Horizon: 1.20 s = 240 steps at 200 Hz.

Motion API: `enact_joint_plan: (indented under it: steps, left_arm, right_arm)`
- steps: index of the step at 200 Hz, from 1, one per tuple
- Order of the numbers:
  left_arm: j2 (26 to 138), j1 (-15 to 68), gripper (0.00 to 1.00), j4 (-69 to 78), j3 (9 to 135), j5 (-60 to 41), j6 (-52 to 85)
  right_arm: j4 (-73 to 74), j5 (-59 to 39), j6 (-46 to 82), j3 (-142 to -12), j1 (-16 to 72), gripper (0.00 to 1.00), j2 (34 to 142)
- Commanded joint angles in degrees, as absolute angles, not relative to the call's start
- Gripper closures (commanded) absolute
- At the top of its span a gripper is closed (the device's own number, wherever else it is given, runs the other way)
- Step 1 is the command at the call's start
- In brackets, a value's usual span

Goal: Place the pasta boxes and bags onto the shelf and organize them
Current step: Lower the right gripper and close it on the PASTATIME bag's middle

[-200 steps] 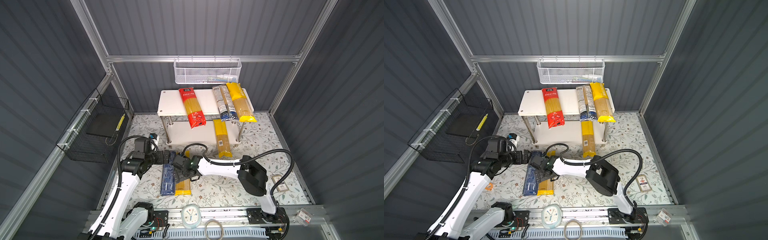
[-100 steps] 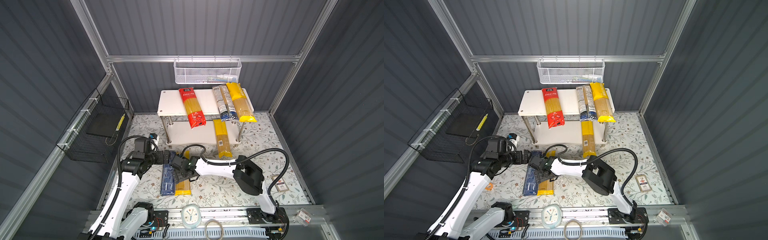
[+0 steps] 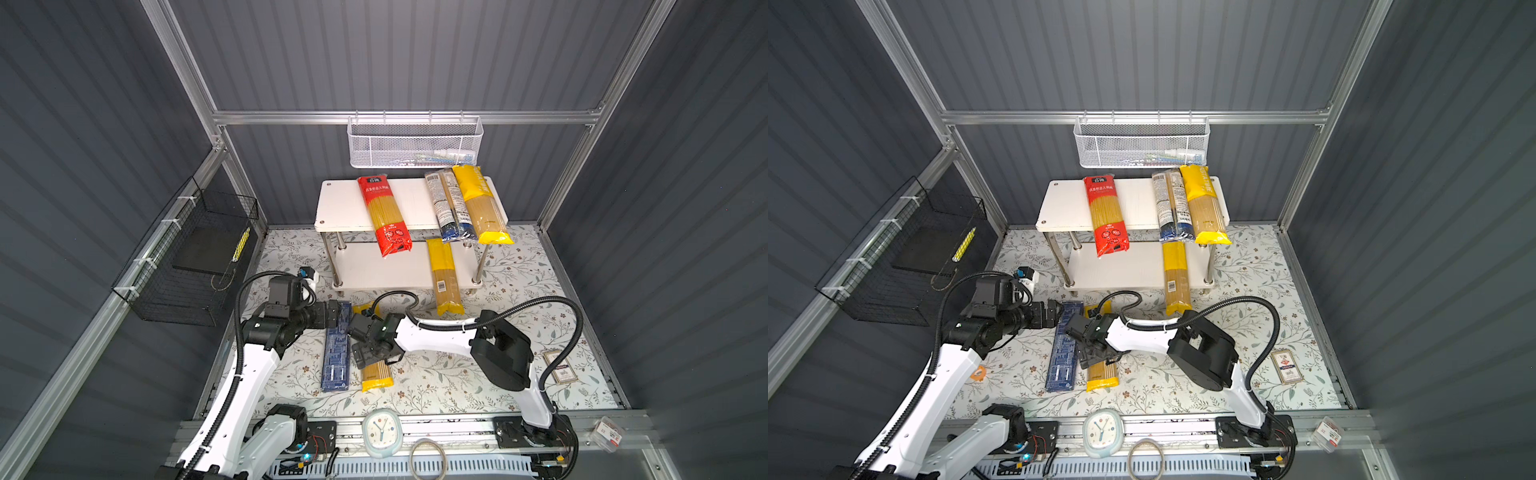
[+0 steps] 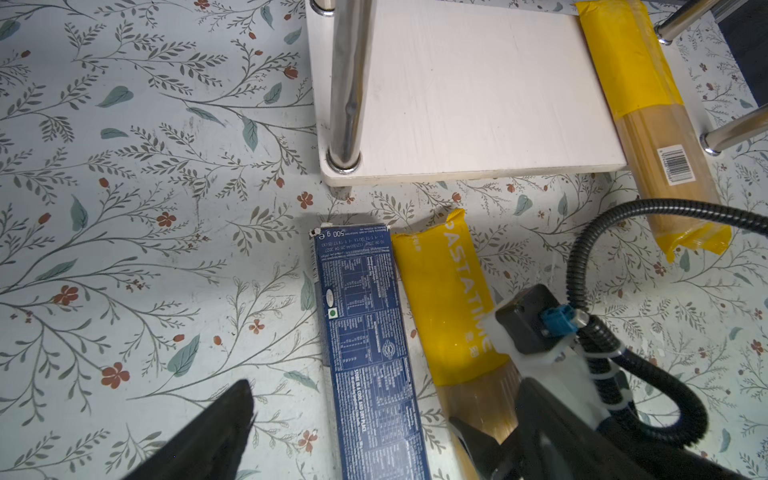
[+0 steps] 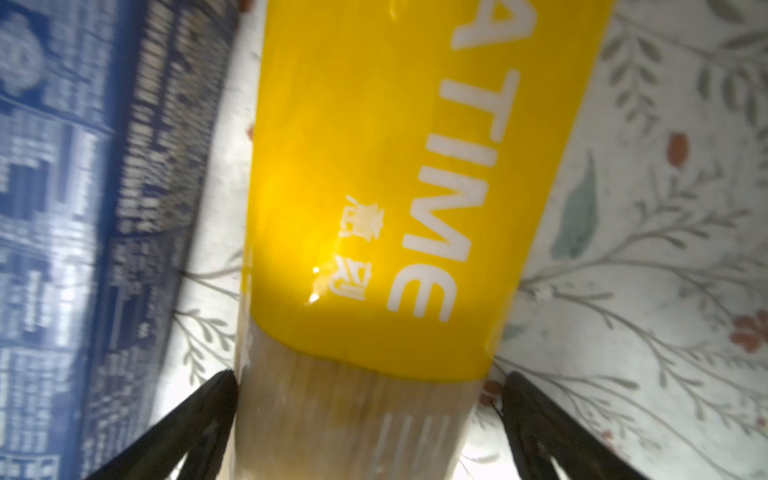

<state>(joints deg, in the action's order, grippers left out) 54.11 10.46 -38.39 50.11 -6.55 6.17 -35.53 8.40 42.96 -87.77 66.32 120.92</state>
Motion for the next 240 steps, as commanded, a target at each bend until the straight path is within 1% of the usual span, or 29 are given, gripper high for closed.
enact_joint_plan:
  steps: [1,29,51,73,145,240]
  left_arm:
    - [53.7,10.7,0.01,-39.6,50.1,-6.4,5.5]
    - [53.8,10.7,0.01,-39.6,50.2,-6.5,5.5]
    - [53.9,10.7,0.01,-39.6,50.2,-6.5,5.5]
    - [53.8,10.7,0.01,-39.6,50.1,-6.6,5.6]
    - [53.8,10.7,0.01,-39.6,50.0,-6.7,5.6]
    - [54.1,10.7,0.01,-39.6,50.1,-6.7,5.6]
  right_arm:
    - [-41.3,10.3,44.0,-84.6,65.4,0.01,119.9]
    - [-39.6,8.7,42.6,-80.8,65.2,0.01,116.1]
    - [-34.8,4.9,39.2,-76.4,65.2,0.01,112.3]
    - [-31.2,3.9,37.3,-74.0,65.2,0.01,110.3]
    - [-36.3,3.1,37.2,-82.7,64.0,0.01,118.7]
    - [-40.5,3.0,37.5,-86.5,63.7,0.01,122.9]
